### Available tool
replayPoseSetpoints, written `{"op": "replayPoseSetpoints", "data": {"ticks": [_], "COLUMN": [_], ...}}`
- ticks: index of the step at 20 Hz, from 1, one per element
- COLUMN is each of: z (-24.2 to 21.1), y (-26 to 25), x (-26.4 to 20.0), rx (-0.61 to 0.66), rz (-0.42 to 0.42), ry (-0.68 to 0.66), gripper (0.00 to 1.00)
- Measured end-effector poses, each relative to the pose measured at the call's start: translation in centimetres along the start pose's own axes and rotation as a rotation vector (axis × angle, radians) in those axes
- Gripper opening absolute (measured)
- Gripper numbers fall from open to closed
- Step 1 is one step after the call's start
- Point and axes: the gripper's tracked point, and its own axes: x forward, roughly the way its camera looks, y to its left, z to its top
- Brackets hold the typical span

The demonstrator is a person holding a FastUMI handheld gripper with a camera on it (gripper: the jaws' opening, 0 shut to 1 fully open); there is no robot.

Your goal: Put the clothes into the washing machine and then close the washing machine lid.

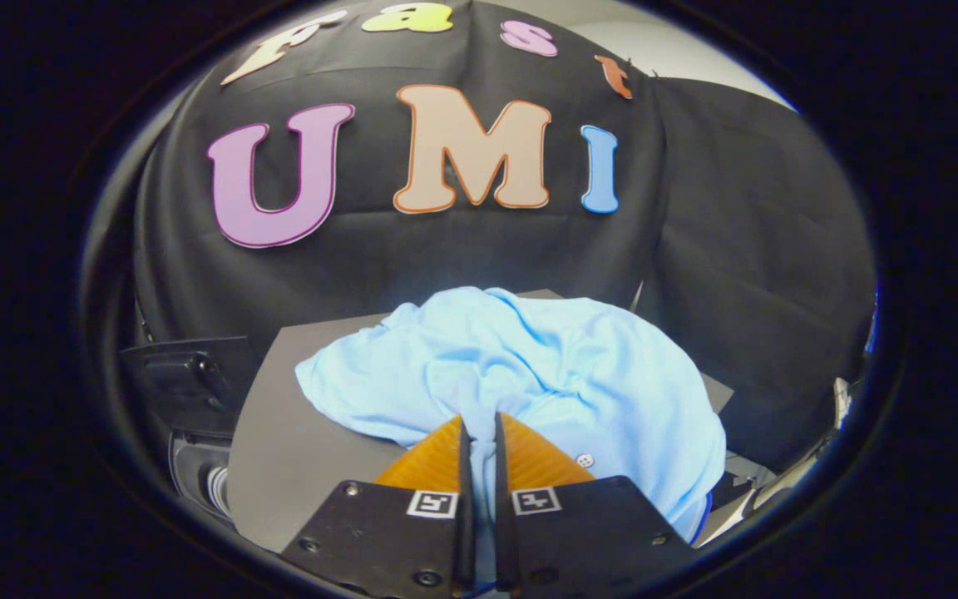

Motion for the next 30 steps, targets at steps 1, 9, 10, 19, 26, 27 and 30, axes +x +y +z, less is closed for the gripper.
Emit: {"op": "replayPoseSetpoints", "data": {"ticks": [1, 9, 10, 19, 26, 27, 30], "z": [-0.1, -1.4, -1.5, -9.2, -14.0, -13.3, -8.9], "y": [0.9, 12.9, 14.5, 30.6, 39.8, 40.4, 41.8], "x": [-0.1, -4.3, -4.9, -6.4, -6.3, -5.9, -4.6], "rx": [-0.011, -0.044, -0.030, 0.052, -0.046, -0.037, 0.040], "rz": [0.004, 0.188, 0.233, 0.622, 0.794, 0.797, 0.783], "ry": [-0.009, -0.021, -0.016, 0.185, 0.297, 0.276, 0.145], "gripper": [0.06, 0.05, 0.05, 0.04, 0.57, 0.57, 0.58]}}
